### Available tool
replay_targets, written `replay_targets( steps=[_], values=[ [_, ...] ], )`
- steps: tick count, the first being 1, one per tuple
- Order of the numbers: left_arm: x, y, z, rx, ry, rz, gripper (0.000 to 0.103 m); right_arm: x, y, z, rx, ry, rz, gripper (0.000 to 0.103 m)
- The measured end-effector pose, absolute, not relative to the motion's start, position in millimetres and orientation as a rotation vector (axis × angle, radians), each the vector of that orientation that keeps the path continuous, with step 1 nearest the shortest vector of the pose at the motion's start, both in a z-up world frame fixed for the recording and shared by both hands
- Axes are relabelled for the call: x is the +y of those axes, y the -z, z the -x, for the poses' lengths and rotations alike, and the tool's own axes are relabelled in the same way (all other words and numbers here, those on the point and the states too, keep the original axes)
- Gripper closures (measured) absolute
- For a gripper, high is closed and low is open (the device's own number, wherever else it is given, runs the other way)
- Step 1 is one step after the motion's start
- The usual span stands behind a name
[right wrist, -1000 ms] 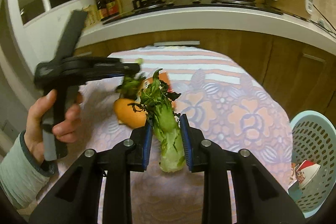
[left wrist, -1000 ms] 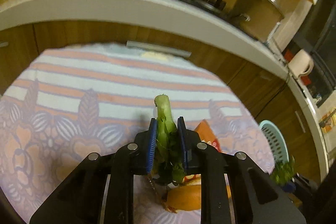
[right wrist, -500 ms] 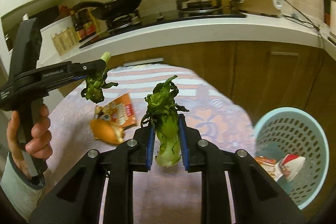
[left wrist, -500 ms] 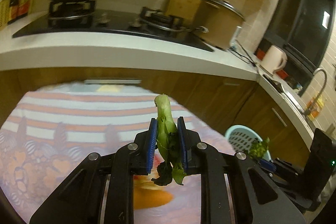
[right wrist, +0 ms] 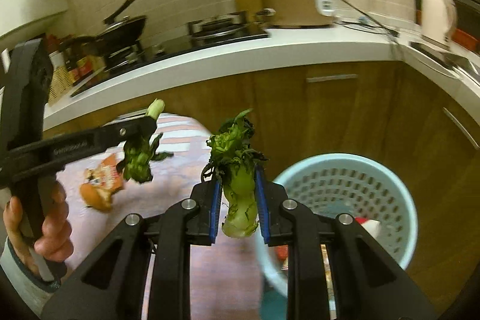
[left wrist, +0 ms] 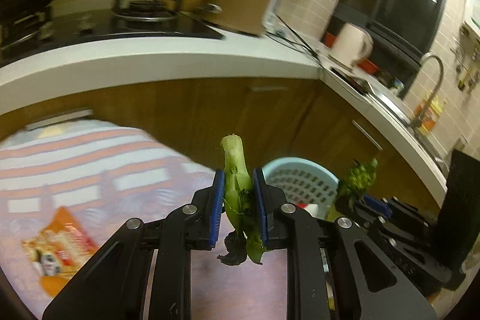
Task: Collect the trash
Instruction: 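Carry both bok choy over the teal basket and open both tools to drop them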
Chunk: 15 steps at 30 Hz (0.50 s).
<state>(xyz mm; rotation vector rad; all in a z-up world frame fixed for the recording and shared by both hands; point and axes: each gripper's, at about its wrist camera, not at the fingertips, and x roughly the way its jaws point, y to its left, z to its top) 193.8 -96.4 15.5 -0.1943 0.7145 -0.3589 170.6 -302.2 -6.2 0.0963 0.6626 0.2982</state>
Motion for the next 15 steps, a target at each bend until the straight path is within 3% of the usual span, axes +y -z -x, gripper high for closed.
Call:
replay_targets(
  steps=[15],
  values=[
    [-210.6, 48.8, -243.4, 0.891, 0.522, 0.134, 0.085, -397.3, 83.5, -208.4, 0.827, -0.033, -0.270, 0.085]
  ],
)
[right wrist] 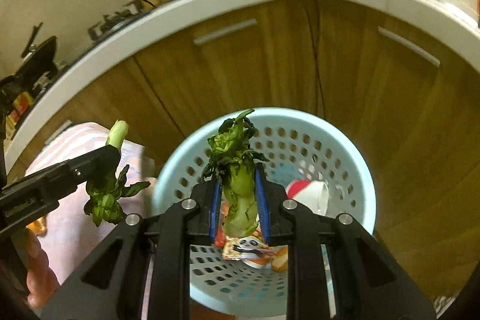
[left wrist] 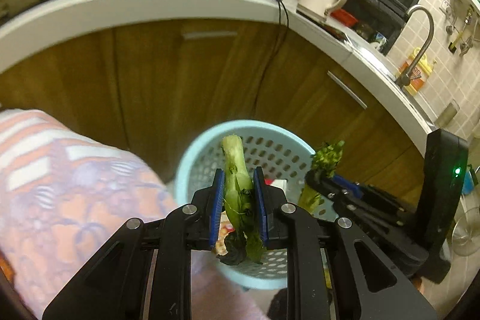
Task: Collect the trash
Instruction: 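Carry both bok choy over the teal basket and open both tools to drop them, then move both open tools back over the snack bag and bread roll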
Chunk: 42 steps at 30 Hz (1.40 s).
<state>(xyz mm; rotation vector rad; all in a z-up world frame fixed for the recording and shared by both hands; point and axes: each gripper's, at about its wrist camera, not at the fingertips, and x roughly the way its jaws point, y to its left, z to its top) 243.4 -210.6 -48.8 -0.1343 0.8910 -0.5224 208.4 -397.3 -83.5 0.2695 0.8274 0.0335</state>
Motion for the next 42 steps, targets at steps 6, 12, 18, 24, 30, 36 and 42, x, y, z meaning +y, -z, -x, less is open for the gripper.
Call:
replay_targets(
  steps=[6, 12, 18, 24, 30, 36, 42],
  values=[
    [-235.9, 67.7, -256.0, 0.952, 0.546, 0.122, 0.083, -409.5, 100.2, -215.4, 0.880, 0.000, -0.289, 0.084],
    [-238.9, 64.8, -250.7, 0.926, 0.512, 0.092, 0.042, -418.6, 109.5, -216.2, 0.919, 0.021, -0.313, 0.049],
    [-222.6, 55.1, -241.7, 0.908, 0.500, 0.104, 0.042, -424.8, 103.4, -205.5, 0.893, 0.018, -0.363, 0.043],
    [-196.6, 40.3, -223.2, 0.853, 0.455, 0.126, 0.042, -404.5, 84.3, -197.4, 0.855, -0.027, -0.333, 0.043],
    [-167.0, 25.6, -198.8, 0.799, 0.394, 0.144, 0.042, -371.6, 62.3, -187.7, 0.808, -0.079, -0.273, 0.043],
    [-120.5, 22.4, -166.4, 0.765, 0.310, 0.164, 0.042, -337.2, 51.7, -179.4, 0.788, -0.133, -0.225, 0.043],
    [-66.0, 30.5, -139.7, 0.772, 0.216, 0.207, 0.043, -296.3, 47.7, -173.6, 0.782, -0.197, -0.193, 0.043]
  ],
)
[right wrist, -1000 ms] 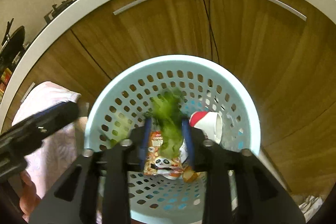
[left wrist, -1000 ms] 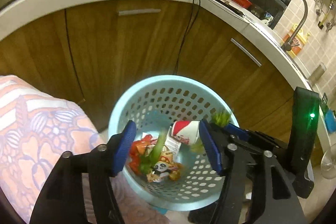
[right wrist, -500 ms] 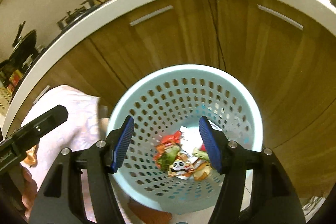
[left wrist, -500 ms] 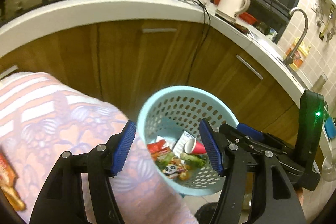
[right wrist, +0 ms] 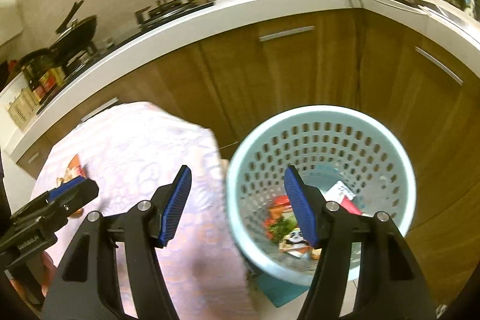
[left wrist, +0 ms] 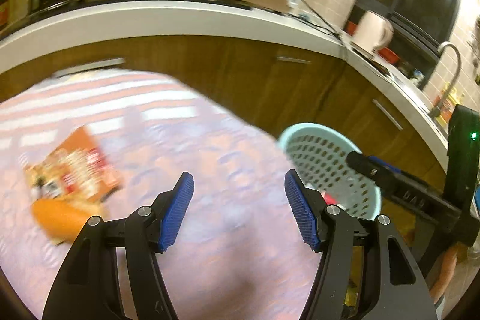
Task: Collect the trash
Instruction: 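Move both open tools back over the snack bag and bread roll, then grasp the bread roll with the right tool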
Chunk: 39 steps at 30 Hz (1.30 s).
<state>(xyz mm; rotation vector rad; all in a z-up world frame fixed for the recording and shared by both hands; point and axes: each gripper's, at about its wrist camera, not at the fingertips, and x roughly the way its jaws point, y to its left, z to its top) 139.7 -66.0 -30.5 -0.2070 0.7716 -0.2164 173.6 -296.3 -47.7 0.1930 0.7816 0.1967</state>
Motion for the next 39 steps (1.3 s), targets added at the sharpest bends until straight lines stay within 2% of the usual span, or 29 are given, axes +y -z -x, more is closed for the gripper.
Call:
replay_targets(
  steps=[20, 26, 31, 39],
  values=[
    [144.1, 30.3, -77.4, 0.685, -0.107, 0.415, 0.045, -89.2, 43.2, -137.4, 0.801, -0.519, 0.065, 0.043],
    [151.2, 52.9, -82.0, 0.706, -0.162, 0.389, 0.046, -51.7, 49.2, -131.8, 0.784, -0.621, 0.109, 0.043],
    [142.6, 47.5, -80.6, 0.673, -0.186, 0.315, 0.043, -32.7, 54.6, -131.1, 0.772, -0.625, 0.185, 0.043],
    [155.5, 52.4, -79.6, 0.690, -0.153, 0.403, 0.043, -15.5, 74.8, -137.9, 0.801, -0.615, 0.221, 0.044]
  ],
)
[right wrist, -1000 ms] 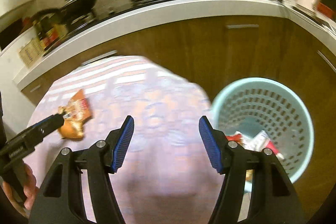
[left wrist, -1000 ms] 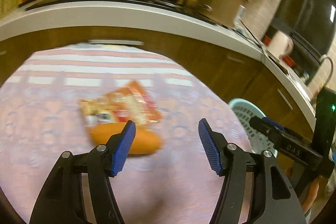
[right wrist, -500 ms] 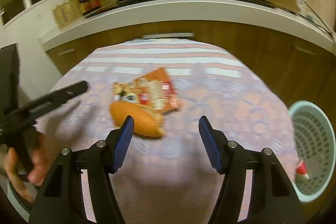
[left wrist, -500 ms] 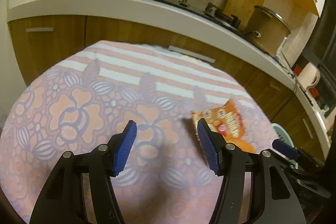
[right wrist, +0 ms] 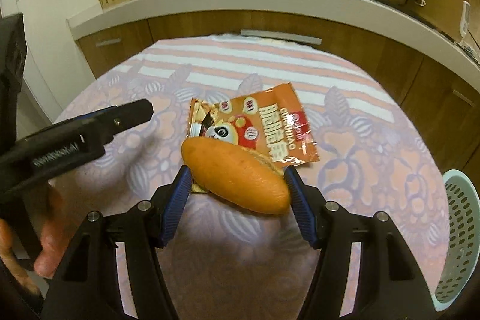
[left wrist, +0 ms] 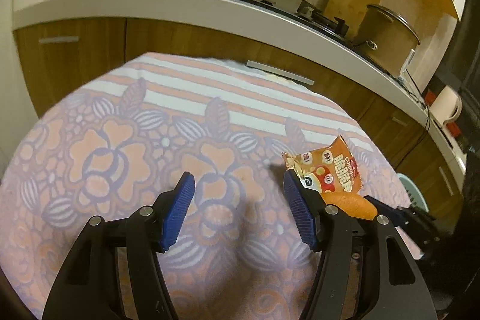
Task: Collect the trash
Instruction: 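Grasp the bread roll with the right tool, then grasp the cartoon snack bag with the left tool while the right tool holds the roll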
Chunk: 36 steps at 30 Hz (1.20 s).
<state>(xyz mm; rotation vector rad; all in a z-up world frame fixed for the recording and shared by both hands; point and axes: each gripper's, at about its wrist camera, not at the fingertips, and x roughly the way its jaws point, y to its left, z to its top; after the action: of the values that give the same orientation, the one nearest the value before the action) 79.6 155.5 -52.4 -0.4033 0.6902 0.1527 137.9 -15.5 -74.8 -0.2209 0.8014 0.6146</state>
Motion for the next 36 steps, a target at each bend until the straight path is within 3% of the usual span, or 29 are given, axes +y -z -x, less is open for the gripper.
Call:
replay_targets(
  steps=[3, 6, 10, 14, 18, 26, 32, 36],
  values=[
    [154.5, 53.6, -78.8, 0.688, -0.152, 0.401, 0.043, -18.0, 73.8, -136.7, 0.794, -0.620, 0.206, 0.051],
    [150.9, 53.1, -78.5, 0.687, -0.154, 0.385, 0.043, -25.2, 72.7, -138.1, 0.798, -0.623, 0.168, 0.071],
    [142.7, 50.8, -79.2, 0.688, -0.143, 0.354, 0.043, -45.9, 67.9, -143.2, 0.800, -0.596, 0.087, 0.080],
    [134.4, 51.9, -87.3, 0.732, -0.063, 0.377, 0.042, -77.5, 60.0, -150.5, 0.784, -0.518, 0.027, 0.083],
    [117.2, 54.4, -102.4, 0.807, 0.026, 0.365, 0.032, -107.3, 56.3, -159.8, 0.771, -0.438, -0.006, 0.084],
    [98.2, 63.3, -131.8, 0.862, 0.008, 0.337, 0.035, -125.1, 67.7, -167.4, 0.768, -0.397, -0.030, 0.084],
    [83.5, 65.3, -133.2, 0.841, -0.021, 0.283, 0.047, -123.7, 69.3, -169.1, 0.763, -0.390, -0.027, 0.084],
    [71.9, 66.3, -132.7, 0.848, -0.030, 0.220, 0.089, -128.4, 67.9, -168.9, 0.759, -0.380, -0.057, 0.084]
  ],
)
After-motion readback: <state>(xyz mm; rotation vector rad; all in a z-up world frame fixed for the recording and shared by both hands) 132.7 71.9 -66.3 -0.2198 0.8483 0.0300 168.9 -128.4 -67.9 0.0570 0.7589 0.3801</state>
